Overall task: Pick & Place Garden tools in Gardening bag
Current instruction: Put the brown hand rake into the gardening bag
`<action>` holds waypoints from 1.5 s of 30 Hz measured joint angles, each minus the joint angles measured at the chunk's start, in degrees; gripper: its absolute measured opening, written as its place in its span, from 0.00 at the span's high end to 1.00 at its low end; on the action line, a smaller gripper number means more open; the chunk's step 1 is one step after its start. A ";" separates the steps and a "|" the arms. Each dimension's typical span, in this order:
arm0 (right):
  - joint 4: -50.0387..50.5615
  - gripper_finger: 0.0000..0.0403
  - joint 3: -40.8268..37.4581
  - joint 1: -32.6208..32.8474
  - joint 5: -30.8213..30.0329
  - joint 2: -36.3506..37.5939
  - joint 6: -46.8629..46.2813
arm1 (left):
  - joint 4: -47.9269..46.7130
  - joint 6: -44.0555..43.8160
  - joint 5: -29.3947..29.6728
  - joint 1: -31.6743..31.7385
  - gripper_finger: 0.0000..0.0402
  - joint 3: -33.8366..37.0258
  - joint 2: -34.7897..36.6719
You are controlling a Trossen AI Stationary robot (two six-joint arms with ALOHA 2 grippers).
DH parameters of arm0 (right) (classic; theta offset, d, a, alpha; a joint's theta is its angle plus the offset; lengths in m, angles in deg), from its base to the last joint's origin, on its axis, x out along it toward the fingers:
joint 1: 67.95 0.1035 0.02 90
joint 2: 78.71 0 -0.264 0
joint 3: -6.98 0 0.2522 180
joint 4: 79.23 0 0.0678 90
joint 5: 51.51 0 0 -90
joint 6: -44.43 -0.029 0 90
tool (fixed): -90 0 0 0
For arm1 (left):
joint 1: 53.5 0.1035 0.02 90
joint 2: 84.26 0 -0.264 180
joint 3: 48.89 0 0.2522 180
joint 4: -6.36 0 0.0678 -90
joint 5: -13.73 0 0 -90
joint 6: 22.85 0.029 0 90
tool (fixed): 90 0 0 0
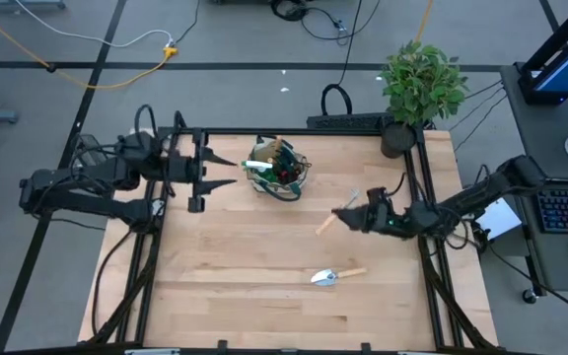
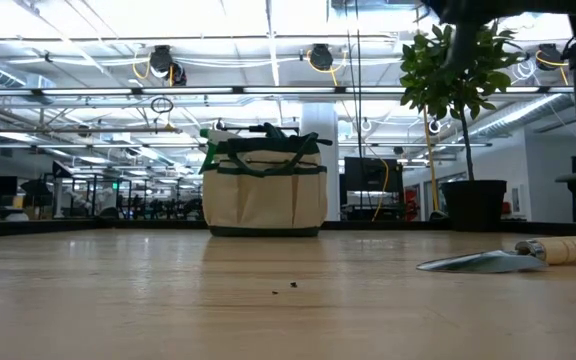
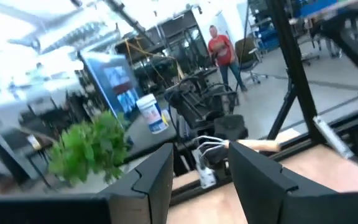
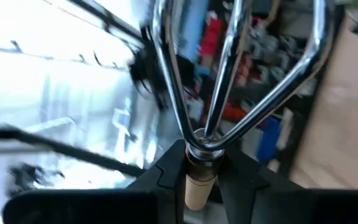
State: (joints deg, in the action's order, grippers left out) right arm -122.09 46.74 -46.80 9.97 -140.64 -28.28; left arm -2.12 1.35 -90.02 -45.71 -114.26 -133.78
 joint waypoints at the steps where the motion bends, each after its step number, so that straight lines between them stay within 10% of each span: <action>1: -2.50 0.85 0.00 -0.91 0.02 -0.96 -0.11 | 0.26 2.01 0.63 -1.03 0.60 0.03 -0.22; 22: -16.35 0.85 14.06 -12.66 14.60 -17.95 -8.86 | 27.73 39.59 17.30 -15.02 0.60 0.02 -24.06; 45: -13.03 0.85 15.12 -15.55 16.70 -18.60 -14.03 | 30.14 44.82 19.52 -16.64 0.60 -1.16 -28.45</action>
State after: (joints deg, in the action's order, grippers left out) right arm -135.12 61.86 -62.35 26.67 -159.24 -42.30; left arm 28.02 46.16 -70.50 -62.34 -115.43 -162.23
